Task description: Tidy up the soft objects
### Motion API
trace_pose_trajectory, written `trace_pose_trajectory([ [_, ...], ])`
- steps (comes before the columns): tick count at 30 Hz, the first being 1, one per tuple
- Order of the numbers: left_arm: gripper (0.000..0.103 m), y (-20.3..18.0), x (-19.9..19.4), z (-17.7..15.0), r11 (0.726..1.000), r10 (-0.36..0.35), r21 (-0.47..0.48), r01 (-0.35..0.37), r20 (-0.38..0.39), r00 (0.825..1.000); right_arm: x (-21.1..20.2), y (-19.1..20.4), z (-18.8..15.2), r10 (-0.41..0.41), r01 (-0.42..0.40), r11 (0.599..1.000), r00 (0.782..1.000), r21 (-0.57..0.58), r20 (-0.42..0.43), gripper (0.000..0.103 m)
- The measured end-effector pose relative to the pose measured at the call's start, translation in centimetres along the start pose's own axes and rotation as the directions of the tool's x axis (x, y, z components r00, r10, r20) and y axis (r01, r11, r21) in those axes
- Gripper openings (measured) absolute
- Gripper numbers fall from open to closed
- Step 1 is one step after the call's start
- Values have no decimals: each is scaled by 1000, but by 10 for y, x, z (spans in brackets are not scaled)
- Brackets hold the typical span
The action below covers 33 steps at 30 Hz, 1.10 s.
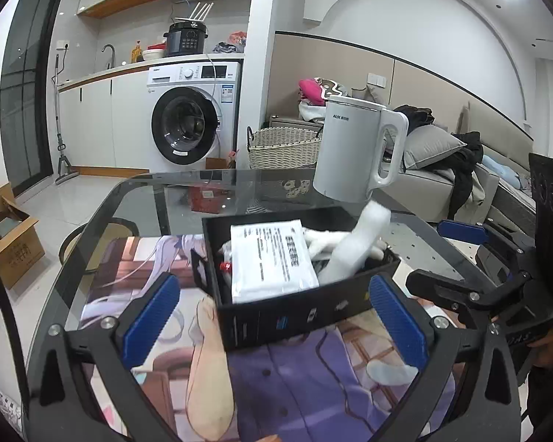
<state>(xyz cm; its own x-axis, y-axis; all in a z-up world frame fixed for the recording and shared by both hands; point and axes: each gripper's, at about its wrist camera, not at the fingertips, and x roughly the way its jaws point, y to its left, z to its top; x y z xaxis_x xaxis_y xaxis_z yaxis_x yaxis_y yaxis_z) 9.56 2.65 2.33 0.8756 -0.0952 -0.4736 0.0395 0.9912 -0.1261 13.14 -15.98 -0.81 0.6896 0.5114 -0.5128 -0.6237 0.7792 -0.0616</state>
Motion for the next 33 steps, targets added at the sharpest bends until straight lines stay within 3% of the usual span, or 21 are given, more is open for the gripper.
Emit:
trace_pose_trajectory([
  [16,103,8,1,-22,997,73,-24,-73,24,997,-13,8,-26,-29,26,999,997,43,76,102],
  [33,103,6,2,-27,998,60,-12,-59,44,997,-12,10,-30,-52,50,998,994,27,98,102],
])
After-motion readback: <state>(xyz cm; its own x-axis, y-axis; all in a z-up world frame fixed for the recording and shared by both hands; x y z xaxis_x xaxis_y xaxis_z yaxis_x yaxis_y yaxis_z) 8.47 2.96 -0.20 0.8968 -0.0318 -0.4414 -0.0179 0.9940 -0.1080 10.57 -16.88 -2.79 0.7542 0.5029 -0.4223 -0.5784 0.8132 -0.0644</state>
